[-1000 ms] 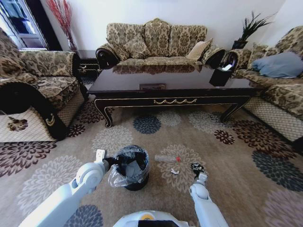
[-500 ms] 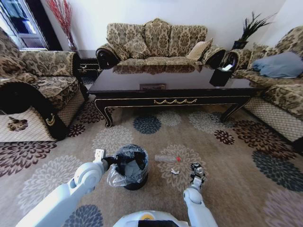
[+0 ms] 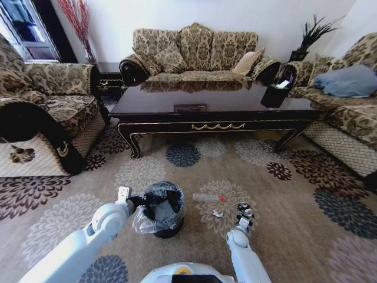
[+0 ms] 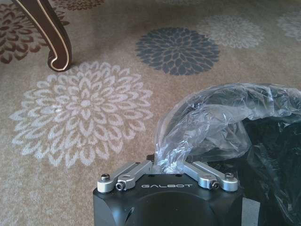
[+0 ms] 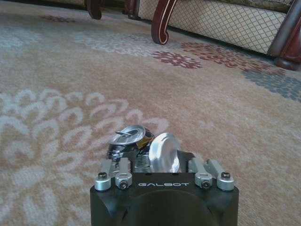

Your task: Move to the front of the table and pick up the trash from the floor, then place it into the trash bin.

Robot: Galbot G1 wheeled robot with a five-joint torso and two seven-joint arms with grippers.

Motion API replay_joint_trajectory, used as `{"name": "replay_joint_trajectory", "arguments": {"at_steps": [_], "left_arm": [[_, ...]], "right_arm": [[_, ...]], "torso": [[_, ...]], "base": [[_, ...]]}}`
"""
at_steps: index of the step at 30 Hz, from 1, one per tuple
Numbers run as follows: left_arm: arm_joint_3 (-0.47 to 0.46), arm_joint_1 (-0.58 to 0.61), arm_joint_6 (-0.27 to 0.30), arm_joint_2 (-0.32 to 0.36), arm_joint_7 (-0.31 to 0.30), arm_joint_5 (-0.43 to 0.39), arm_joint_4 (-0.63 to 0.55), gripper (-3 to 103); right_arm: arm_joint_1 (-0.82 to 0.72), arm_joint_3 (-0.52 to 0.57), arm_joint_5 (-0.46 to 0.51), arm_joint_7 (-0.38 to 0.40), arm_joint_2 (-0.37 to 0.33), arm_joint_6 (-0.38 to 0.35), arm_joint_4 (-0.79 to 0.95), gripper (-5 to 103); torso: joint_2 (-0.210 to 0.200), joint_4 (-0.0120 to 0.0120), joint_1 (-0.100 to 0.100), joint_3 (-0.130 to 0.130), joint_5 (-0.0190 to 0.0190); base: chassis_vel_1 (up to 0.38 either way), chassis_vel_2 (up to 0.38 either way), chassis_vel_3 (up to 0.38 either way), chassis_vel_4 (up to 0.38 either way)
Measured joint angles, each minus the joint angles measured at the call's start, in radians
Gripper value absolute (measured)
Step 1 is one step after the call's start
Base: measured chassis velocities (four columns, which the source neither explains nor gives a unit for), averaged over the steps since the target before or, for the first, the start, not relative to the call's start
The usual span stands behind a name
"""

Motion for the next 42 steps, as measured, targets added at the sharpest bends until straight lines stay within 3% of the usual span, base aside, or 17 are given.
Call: {"name": "replay_joint_trajectory", "arguments": {"at_steps": [1,4,6,9,20,25,27,31,33,37,38,39,42], "left_arm": [[0.000,-0.001,0.000,0.000,0.000,-0.001,0.001,3],[0.002,-0.010,0.000,0.005,0.003,-0.005,0.004,3],[0.002,-0.010,0.000,0.006,0.003,-0.005,0.005,3],[0.004,-0.015,0.000,0.012,0.004,-0.007,0.005,3],[0.017,-0.019,0.000,0.005,-0.001,-0.004,0.007,3],[0.051,-0.052,0.000,-0.002,-0.001,-0.011,0.014,3],[0.109,-0.096,0.000,-0.005,0.008,-0.001,0.039,3],[0.200,-0.173,0.000,-0.002,0.013,0.004,0.059,3],[0.343,-0.328,0.000,-0.007,0.007,-0.030,0.086,3],[0.491,-0.507,0.000,-0.038,-0.034,-0.108,0.115,3],[0.568,-0.613,0.000,-0.067,-0.055,-0.151,0.136,3],[0.568,-0.613,0.000,-0.067,-0.055,-0.151,0.136,3],[0.683,-0.792,0.000,-0.152,-0.073,-0.208,0.197,3]], "right_arm": [[0.002,0.000,-0.001,0.001,0.000,0.001,-0.004,47],[0.015,0.001,-0.009,0.002,-0.005,0.013,-0.034,32],[0.017,0.001,-0.010,0.002,-0.005,0.013,-0.037,32],[0.038,0.005,-0.020,0.001,-0.011,0.021,-0.066,19],[0.022,0.004,0.000,-0.003,-0.041,0.013,-0.016,18],[-0.058,-0.008,0.050,-0.003,-0.072,-0.022,0.177,18],[-0.146,-0.033,0.111,-0.010,-0.114,-0.067,0.367,18],[-0.221,-0.041,0.129,-0.031,-0.151,-0.084,0.520,18],[-0.298,-0.037,0.156,-0.057,-0.181,-0.092,0.691,18],[-0.379,-0.026,0.165,-0.101,-0.204,-0.092,0.827,18],[-0.429,-0.023,0.155,-0.133,-0.214,-0.084,0.909,18],[-0.429,-0.023,0.155,-0.133,-0.214,-0.084,0.909,18],[-0.511,-0.021,0.035,-0.215,-0.222,-0.032,1.011,18]], "torso": [[0.000,0.0000,0.000,0.000,0.0000],[0.000,-0.0001,0.000,0.000,0.0000],[0.000,-0.0001,0.000,0.000,-0.0001],[0.000,0.0001,0.000,0.000,-0.0001],[0.000,0.0003,0.000,0.000,0.0003],[0.000,-0.0001,0.000,0.000,0.0004],[0.000,0.0000,0.000,0.000,-0.0003],[0.000,0.0005,0.000,0.000,0.0003],[0.000,0.0000,0.000,0.000,0.0002],[0.000,-0.0005,0.000,0.000,-0.0001],[0.000,-0.0004,0.000,0.000,0.0004],[0.000,-0.0004,0.000,0.000,0.0004],[0.000,0.0000,0.000,0.000,0.0004]], "base": [[0.000,0.000,0.000,0.000],[0.000,0.000,0.000,0.000],[0.000,0.000,0.000,0.000],[0.000,0.000,0.000,0.000],[0.000,0.000,0.000,0.000],[0.000,0.000,0.000,0.000],[0.000,0.000,0.000,0.000],[0.000,0.000,0.000,0.000],[0.000,0.000,0.000,0.000],[0.000,0.000,0.000,0.000],[0.000,0.000,0.000,0.000],[0.000,0.000,0.000,0.000],[0.000,0.000,0.000,0.000]]}}
